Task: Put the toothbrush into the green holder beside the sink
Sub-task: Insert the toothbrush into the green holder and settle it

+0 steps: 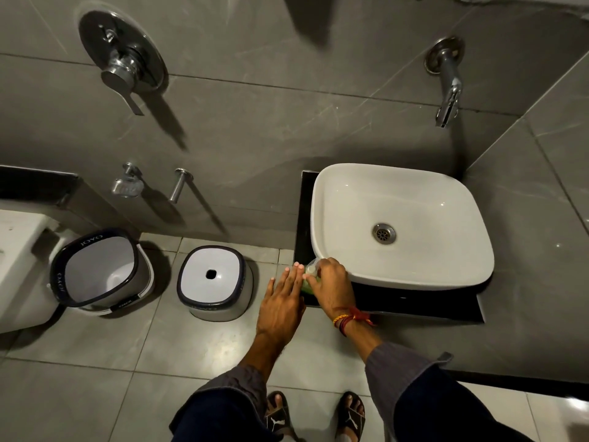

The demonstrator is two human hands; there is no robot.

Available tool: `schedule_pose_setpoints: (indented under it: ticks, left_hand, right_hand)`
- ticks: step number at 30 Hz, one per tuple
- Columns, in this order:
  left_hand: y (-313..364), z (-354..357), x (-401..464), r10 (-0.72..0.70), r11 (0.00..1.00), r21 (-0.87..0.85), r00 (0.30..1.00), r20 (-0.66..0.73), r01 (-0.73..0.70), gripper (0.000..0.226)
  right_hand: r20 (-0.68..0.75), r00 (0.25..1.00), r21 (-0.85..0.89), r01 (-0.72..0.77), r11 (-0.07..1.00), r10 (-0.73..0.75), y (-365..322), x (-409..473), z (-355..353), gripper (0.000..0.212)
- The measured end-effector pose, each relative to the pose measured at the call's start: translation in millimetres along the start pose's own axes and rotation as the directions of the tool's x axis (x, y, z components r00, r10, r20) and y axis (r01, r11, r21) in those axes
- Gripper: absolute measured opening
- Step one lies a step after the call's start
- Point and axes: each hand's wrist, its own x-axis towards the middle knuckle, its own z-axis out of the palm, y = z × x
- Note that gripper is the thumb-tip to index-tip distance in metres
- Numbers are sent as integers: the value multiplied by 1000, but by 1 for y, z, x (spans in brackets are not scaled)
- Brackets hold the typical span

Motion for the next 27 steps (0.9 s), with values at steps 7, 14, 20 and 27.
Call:
schedule_pose_setpoints:
  ticks: [7, 14, 20, 27]
  left_hand:
    - [4, 2, 1, -15, 998, 61, 1000, 25, 13, 79]
    - [9, 1, -1, -42, 998, 48, 999, 5, 42, 76]
    - [11, 3, -1, -53, 997, 61, 999, 0, 53, 78]
    - [15, 3, -2, -54, 996, 74, 998, 15, 53, 80]
  right_hand:
    - [-194, 976, -47, -108, 993, 97, -7, -17, -4, 58]
    - [100, 955, -209, 295, 932, -280, 7, 1, -20, 29]
    - [97, 976, -351, 216, 911, -194, 3, 3, -13, 34]
    - [99, 976, -260, 213, 942, -193, 5, -3, -8, 36]
